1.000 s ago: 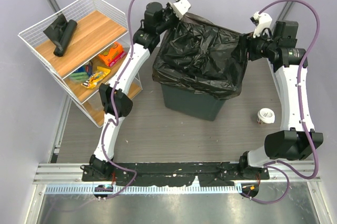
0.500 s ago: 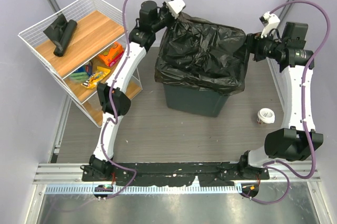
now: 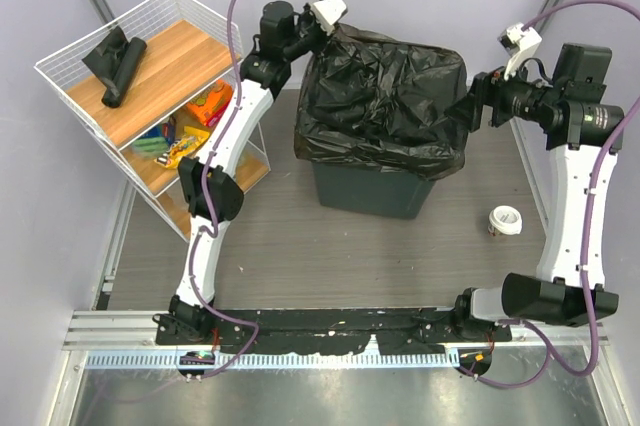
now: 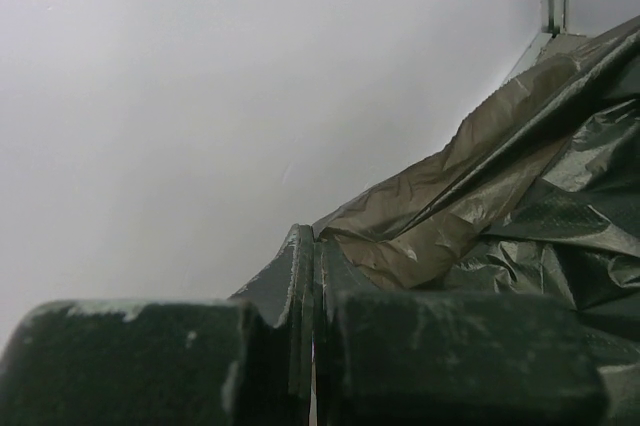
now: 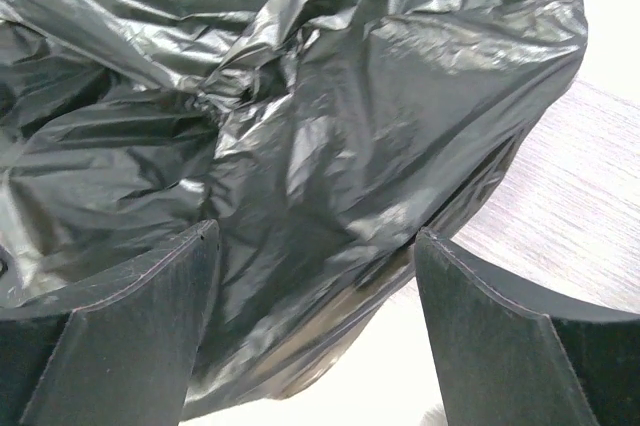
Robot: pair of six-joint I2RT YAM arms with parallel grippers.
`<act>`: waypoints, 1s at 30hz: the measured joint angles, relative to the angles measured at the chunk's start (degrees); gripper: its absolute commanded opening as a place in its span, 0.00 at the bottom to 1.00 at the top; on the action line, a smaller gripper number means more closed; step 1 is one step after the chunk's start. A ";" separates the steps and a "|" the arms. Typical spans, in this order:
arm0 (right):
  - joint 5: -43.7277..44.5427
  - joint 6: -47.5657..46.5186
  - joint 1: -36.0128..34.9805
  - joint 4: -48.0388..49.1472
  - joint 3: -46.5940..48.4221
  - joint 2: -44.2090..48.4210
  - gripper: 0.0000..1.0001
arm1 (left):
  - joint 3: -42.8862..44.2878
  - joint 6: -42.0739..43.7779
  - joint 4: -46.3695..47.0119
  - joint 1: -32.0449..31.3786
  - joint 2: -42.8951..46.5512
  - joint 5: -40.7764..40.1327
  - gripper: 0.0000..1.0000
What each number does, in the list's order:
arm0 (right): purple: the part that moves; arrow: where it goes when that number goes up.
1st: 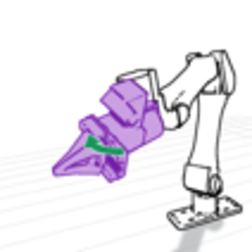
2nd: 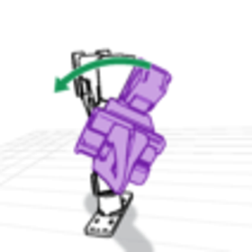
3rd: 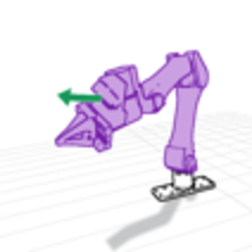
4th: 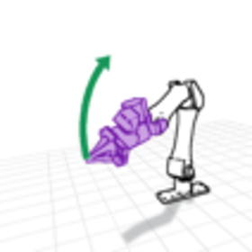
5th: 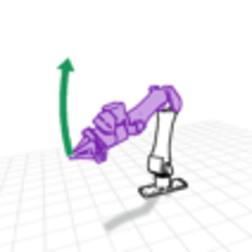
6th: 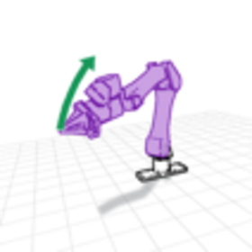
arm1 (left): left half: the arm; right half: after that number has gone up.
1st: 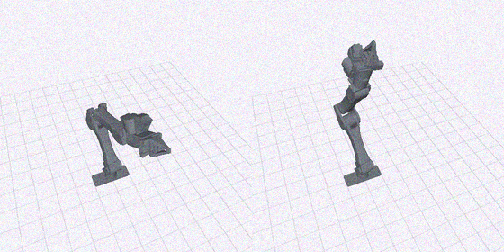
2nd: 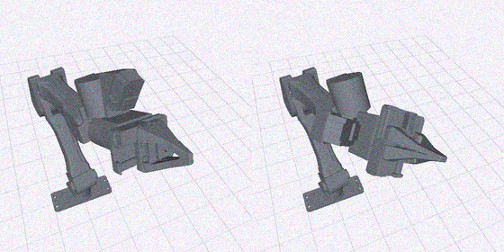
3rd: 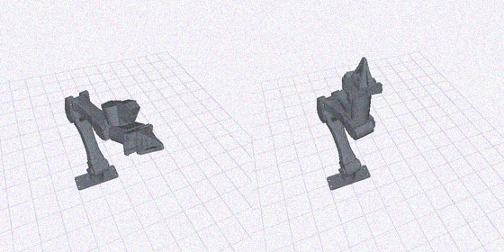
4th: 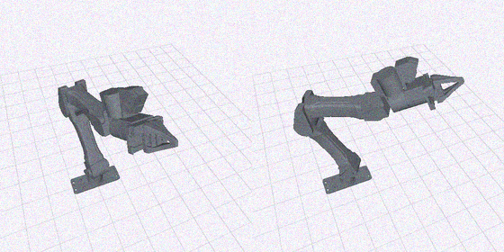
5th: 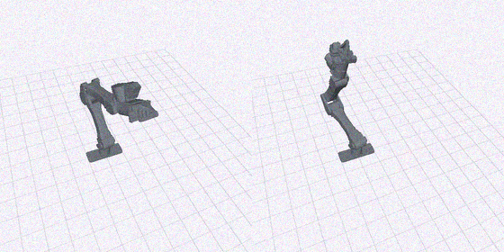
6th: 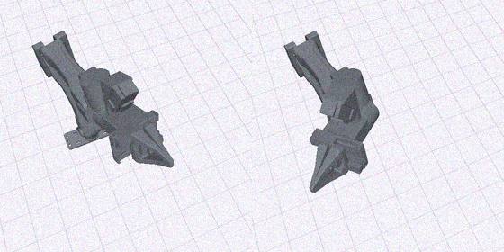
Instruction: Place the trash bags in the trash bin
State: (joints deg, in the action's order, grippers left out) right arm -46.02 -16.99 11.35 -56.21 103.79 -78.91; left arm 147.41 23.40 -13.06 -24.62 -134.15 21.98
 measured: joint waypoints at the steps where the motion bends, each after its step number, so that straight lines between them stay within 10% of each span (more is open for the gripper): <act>1: -0.20 -0.83 0.00 -0.96 0.28 0.63 0.84 | -0.74 -0.24 -0.04 0.00 0.55 -0.31 0.00; 10: -0.83 -3.98 0.92 -6.67 -1.11 1.81 0.84 | -3.34 -0.28 -1.97 -1.27 3.10 -4.09 0.10; 21: -0.76 -5.25 1.57 -7.67 -3.32 3.87 0.84 | -3.32 -2.75 -3.39 -0.96 4.15 -7.30 0.62; 25: -0.63 -5.38 1.68 -7.72 -3.43 4.04 0.84 | -3.08 -5.42 -3.63 0.07 4.15 -7.34 0.53; 30: -0.57 -5.33 1.90 -7.67 -3.85 4.04 0.84 | -3.06 -7.45 -5.09 1.42 4.15 -6.38 0.07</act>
State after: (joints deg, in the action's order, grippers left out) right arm -46.59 -22.33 13.26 -63.88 99.94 -74.87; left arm 144.35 15.94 -18.15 -23.20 -129.99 15.59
